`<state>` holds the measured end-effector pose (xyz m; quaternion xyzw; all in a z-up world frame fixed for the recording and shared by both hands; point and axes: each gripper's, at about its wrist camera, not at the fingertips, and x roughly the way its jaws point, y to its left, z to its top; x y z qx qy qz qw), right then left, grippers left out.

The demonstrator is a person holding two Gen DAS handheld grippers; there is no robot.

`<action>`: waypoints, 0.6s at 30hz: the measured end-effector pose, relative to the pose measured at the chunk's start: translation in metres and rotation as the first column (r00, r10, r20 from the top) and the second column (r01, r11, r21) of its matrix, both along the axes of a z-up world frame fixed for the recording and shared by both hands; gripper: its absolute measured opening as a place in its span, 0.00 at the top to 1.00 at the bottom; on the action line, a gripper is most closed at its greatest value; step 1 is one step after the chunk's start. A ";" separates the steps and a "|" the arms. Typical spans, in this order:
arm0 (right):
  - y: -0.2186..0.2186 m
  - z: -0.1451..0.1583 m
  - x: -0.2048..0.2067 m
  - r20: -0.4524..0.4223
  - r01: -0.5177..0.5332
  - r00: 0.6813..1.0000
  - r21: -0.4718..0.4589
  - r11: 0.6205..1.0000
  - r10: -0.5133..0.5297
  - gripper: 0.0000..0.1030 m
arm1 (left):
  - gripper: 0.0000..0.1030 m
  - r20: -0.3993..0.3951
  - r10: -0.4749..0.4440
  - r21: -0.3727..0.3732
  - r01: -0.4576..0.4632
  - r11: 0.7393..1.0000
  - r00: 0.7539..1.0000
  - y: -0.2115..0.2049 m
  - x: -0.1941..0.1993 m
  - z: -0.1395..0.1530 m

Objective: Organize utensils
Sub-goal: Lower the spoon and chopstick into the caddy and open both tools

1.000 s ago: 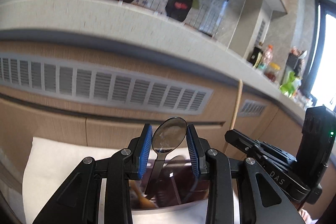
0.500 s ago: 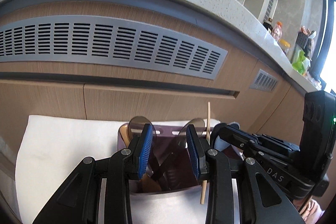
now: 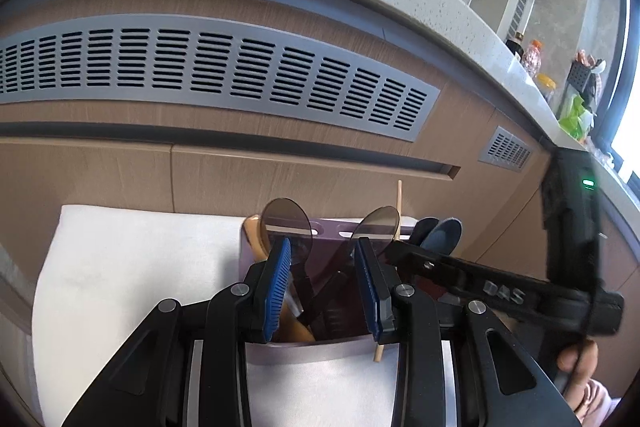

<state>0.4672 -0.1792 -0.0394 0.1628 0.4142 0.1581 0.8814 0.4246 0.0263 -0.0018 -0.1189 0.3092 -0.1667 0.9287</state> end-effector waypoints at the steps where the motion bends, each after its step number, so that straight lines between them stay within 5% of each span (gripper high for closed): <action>1: -0.001 -0.001 0.003 -0.017 0.004 1.000 0.023 1.000 -0.004 0.70 | 0.67 0.002 0.001 -0.002 -0.001 1.000 1.000 0.002 -0.002 0.001; 3: 0.001 -0.001 0.005 -0.015 0.010 1.000 0.034 0.999 -0.009 0.70 | 0.66 0.005 0.005 -0.010 -0.005 1.000 1.000 0.007 -0.005 0.004; 9: 0.009 -0.004 0.011 -0.019 -0.056 0.998 0.078 0.995 0.057 0.94 | 0.66 0.003 0.012 -0.019 -0.012 1.000 1.000 0.017 -0.013 0.005; 18: 0.008 0.045 -0.023 0.194 -0.100 0.975 -0.036 0.994 0.105 0.95 | 0.66 -0.003 0.013 -0.034 -0.013 0.999 1.000 0.023 -0.018 0.006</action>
